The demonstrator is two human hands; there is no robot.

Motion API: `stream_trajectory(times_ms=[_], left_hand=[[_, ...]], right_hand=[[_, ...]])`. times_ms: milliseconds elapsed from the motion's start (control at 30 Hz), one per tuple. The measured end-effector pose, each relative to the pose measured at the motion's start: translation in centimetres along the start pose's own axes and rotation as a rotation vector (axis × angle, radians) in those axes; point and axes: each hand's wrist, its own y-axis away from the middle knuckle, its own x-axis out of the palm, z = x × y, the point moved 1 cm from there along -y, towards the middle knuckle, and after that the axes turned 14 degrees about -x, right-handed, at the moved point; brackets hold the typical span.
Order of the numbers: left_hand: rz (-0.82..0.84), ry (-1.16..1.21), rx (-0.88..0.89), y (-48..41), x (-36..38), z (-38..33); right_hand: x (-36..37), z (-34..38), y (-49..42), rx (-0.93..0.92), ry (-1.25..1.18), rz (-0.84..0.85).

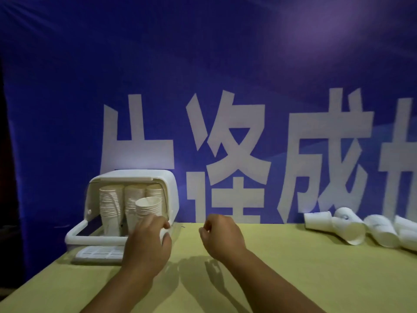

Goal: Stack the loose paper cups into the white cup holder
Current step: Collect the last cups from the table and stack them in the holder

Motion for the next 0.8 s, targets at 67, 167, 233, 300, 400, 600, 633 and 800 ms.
stream_trajectory(times_ms=[67, 167, 233, 300, 400, 600, 633, 800], left_hand=[[0.179, -0.042, 0.037, 1.4, 0.5, -2.3], [0.355, -0.094, 0.081, 3.7, 1.7, -6.2], [0.418, -0.041, 0.078, 5.4, 2.6, -9.1], [0.469, -0.007, 0.084, 7.3, 3.6, -12.2], [0.571, 0.062, 0.079, 10.3, 5.4, -16.6], [0.833, 0.103, 0.105, 15.4, 9.8, -24.0], [0.839, 0.03, 0.143, 16.2, 10.7, -25.1], [0.666, -0.316, 0.426, 17.2, 14.0, -28.9]], right_hand=[[-2.2, -2.7, 2.0, 0.068, 0.032, 0.01], [-6.0, -6.8, 5.3, 0.173, 0.096, 0.034], [-8.7, -9.4, 7.5, 0.232, 0.127, 0.052], [-11.1, -12.0, 9.6, 0.291, 0.144, 0.085], [-14.7, -16.0, 13.1, 0.366, 0.19, 0.115], [-20.3, -23.4, 20.0, 0.56, 0.387, 0.367], [-20.9, -24.4, 20.8, 0.598, 0.422, 0.383], [-23.4, -28.7, 21.6, 0.76, 0.427, 0.343]])
